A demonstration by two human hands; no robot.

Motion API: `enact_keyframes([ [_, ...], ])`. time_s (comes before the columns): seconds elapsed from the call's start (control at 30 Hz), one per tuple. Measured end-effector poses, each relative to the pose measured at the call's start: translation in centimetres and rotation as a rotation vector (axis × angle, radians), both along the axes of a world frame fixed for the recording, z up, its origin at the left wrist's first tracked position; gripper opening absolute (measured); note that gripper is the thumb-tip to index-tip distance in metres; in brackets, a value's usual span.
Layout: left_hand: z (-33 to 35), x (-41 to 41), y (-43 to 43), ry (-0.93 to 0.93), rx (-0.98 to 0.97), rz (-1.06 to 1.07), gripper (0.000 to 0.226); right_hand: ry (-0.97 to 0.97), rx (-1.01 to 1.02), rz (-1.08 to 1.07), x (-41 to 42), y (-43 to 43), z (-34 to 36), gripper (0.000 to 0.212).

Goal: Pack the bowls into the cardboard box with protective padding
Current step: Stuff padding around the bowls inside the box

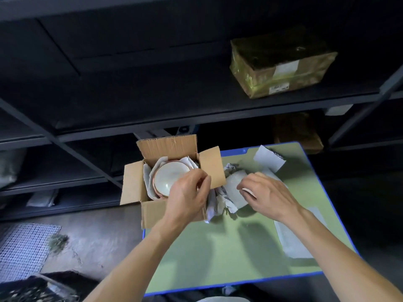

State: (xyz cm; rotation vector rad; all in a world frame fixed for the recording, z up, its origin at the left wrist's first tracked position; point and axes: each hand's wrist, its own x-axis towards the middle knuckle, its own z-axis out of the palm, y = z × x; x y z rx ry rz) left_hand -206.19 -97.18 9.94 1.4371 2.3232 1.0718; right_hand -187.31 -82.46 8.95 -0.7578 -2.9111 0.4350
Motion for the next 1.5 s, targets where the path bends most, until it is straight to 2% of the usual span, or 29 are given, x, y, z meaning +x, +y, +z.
enact_keyframes([
  [0.23, -1.7, 6.9, 4.0, 0.143, -0.001, -0.312, 0.013, -0.208, -0.055, -0.133, 6.3, 2.3, -2.6, 0.029],
  [0.37, -3.5, 8.9, 6.0, 0.162, -0.172, -0.365, 0.037, -0.282, -0.078, -0.240, 9.7, 3.7, -2.7, 0.029],
  [0.43, -4.2, 9.5, 6.8, 0.158, -0.267, -0.363, 0.044, -0.289, -0.109, -0.286, 10.8, 4.2, -2.8, 0.031],
  [0.5, -4.7, 9.8, 7.5, 0.171, -0.324, -0.365, 0.040, -0.269, -0.151, -0.326, 11.4, 4.5, -3.2, 0.035],
  [0.6, -5.3, 9.9, 9.0, 0.191, -0.349, -0.379, 0.036, -0.243, -0.177, -0.365, 11.4, 5.6, -3.9, 0.040],
  [0.77, -5.4, 9.5, 12.3, 0.245, -0.357, -0.378, 0.040, -0.196, -0.168, -0.410, 9.0, 8.9, -4.5, 0.054],
  [0.97, -5.3, 8.5, 15.1, 0.257, -0.411, -0.339, 0.036, -0.205, -0.131, -0.462, 4.8, 13.0, -4.1, 0.049],
  [1.1, -5.7, 8.3, 15.5, 0.270, -0.423, -0.331, 0.040, -0.249, -0.135, -0.457, 3.2, 14.1, -5.3, 0.033],
  [1.17, -5.8, 8.3, 15.6, 0.272, -0.429, -0.327, 0.044, -0.218, -0.106, -0.468, 3.0, 14.0, -5.5, 0.019],
  [1.27, -5.8, 8.1, 15.9, 0.256, -0.423, -0.313, 0.052, -0.059, -0.080, -0.484, 3.6, 13.8, -4.9, 0.008],
  [1.4, -4.9, 8.2, 16.6, 0.274, -0.396, -0.249, 0.070, 0.102, -0.143, -0.434, 4.9, 13.8, -2.4, 0.005],
  [1.5, -3.9, 8.5, 16.7, 0.315, -0.323, -0.235, 0.082, 0.231, -0.331, -0.432, 5.8, 13.5, 0.0, 0.013],
])
